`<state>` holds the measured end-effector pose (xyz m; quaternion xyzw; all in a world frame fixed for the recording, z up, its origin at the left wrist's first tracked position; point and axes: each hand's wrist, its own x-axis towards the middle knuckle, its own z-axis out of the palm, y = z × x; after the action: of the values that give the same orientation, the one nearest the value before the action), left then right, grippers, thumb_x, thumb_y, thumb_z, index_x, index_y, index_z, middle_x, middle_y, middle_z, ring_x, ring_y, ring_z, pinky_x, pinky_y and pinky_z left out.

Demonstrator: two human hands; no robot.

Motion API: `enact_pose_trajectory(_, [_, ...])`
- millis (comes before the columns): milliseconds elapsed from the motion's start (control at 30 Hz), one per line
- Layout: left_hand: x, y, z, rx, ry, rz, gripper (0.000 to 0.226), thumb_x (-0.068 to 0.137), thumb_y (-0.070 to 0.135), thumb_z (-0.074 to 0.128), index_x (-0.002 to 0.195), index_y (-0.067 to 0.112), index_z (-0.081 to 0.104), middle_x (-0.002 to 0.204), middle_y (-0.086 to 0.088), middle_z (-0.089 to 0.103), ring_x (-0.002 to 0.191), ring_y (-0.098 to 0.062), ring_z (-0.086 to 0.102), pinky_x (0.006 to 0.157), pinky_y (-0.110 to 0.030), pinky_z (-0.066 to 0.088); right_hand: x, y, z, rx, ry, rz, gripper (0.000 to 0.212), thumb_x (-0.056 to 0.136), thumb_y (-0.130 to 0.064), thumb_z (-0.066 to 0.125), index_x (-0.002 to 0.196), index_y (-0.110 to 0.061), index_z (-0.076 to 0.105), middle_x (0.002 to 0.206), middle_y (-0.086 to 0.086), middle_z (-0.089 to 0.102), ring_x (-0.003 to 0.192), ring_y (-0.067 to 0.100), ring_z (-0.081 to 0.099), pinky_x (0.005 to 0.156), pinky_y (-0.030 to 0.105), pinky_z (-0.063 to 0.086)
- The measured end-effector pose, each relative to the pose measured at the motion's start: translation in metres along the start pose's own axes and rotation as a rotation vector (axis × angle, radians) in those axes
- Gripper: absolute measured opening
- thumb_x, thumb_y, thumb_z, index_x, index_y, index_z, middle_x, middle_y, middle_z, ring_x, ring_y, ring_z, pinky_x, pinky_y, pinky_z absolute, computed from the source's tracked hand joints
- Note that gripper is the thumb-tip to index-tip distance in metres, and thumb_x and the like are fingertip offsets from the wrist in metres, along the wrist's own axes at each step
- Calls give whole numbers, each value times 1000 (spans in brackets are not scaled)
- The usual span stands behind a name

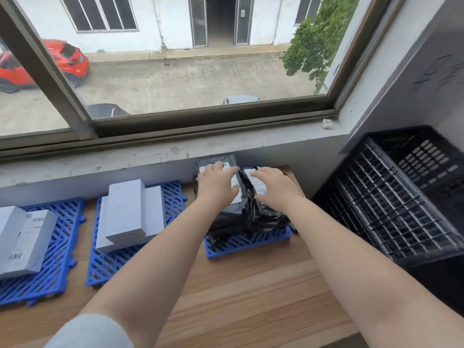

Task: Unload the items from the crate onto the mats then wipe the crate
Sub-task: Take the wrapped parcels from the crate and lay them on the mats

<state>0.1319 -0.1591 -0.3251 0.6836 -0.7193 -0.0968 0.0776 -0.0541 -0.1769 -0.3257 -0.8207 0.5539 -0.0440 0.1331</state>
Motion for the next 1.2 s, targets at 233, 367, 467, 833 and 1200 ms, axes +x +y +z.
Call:
enact_pose_trajectory(233, [-5,80,-24,49,59,169,57,89,50,56,142,35,44,139,-6,43,130,-29,36,103,-44,30,-60,49,-58,-125,44,99,71,84,-34,67,147,-30,34,153,-5,34,139,21,28,106,42,38])
enact_pose_trajectory(367, [-15,148,-35,82,86,257,61,88,54,55,144,36,41,144,-7,40,134,-30,34,106,-45,29,-111,87,-90,-166,78,164,73,85,-36,67,149,-31,32,153,-3,32,139,24,27,107,42,37])
enact_pose_trajectory(467, [-29,206,-33,122,75,317,64,87,57,55,145,37,38,146,-7,39,135,-30,32,107,-46,28,-158,120,-108,-189,91,211,75,85,-37,68,149,-30,30,153,-1,31,139,25,26,107,44,37])
enact_pose_trajectory(833, [-105,466,22,92,39,561,63,86,52,57,144,33,41,137,-4,46,129,-31,39,104,-50,33,-363,278,-185,-200,140,455,71,82,-38,70,144,-32,37,142,0,43,133,27,34,101,49,42])
enact_pose_trajectory(1200, [-123,627,73,-87,47,586,54,88,47,58,139,37,47,140,0,47,131,-28,40,106,-47,31,-484,401,-178,16,267,638,64,86,-26,65,145,-29,39,146,0,41,135,29,31,101,48,42])
